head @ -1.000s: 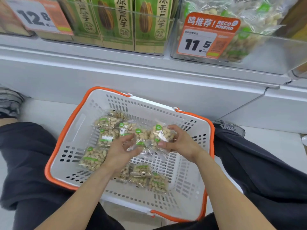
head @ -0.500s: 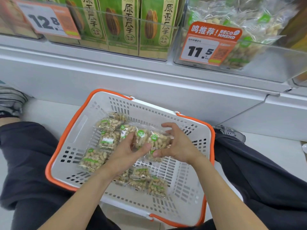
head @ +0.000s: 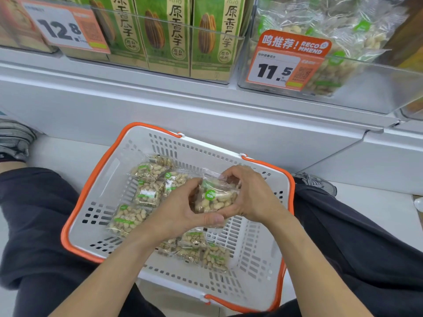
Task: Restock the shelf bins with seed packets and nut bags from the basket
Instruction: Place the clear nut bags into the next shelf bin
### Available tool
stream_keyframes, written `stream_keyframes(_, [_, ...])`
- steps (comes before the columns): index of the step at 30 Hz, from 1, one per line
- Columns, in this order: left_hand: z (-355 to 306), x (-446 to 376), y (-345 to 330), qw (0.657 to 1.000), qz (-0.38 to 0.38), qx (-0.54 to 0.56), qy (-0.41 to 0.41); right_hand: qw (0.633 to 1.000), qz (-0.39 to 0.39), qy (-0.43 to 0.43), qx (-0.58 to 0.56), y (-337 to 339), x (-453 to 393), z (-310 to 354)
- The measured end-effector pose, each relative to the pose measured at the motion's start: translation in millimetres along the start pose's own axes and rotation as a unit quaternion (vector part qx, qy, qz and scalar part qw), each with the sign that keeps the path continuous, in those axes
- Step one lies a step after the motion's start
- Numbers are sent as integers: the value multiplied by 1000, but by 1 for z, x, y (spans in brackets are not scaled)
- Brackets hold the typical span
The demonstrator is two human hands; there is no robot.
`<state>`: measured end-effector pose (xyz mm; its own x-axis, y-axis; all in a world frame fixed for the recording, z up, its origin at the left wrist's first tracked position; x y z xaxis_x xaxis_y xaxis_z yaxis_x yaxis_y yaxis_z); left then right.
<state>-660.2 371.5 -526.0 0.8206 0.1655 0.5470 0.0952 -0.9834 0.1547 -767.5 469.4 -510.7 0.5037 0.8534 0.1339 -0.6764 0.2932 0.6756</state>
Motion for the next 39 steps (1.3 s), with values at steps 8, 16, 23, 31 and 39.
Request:
stream_keyframes(8, [-9,6,1,999,10,50,-6,973,-65,-41,-216,21,4,-10])
stream_keyframes(16, [-49,-2,-8,997,39,-48,-44,979,57,-63,-183,54,23,1])
stream_keyframes(23, [-133,-9,-26,953,45,-256,-157,992,118,-42,23,94,28,30])
stream_keyframes(31, [-217,-11,-5,952,-90,-121,-265,989,-63,-15,131,216,56,52])
stream_keyframes(39, [-322,-10,-19,791,-275,-299,-457,864,-436,37,249,371,94,69])
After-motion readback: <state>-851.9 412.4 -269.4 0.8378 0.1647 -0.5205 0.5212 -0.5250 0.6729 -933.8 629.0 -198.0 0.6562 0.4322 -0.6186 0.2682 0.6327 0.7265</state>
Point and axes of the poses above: each hand's wrist, its own x-axis away from the middle knuckle, its own y-axis out of the back of the hand, z = x × y, the point moved 9 cm from there along -x, towards the middle knuckle, and after that the axes turned 12 degrees about y, right-handed, at the moved point
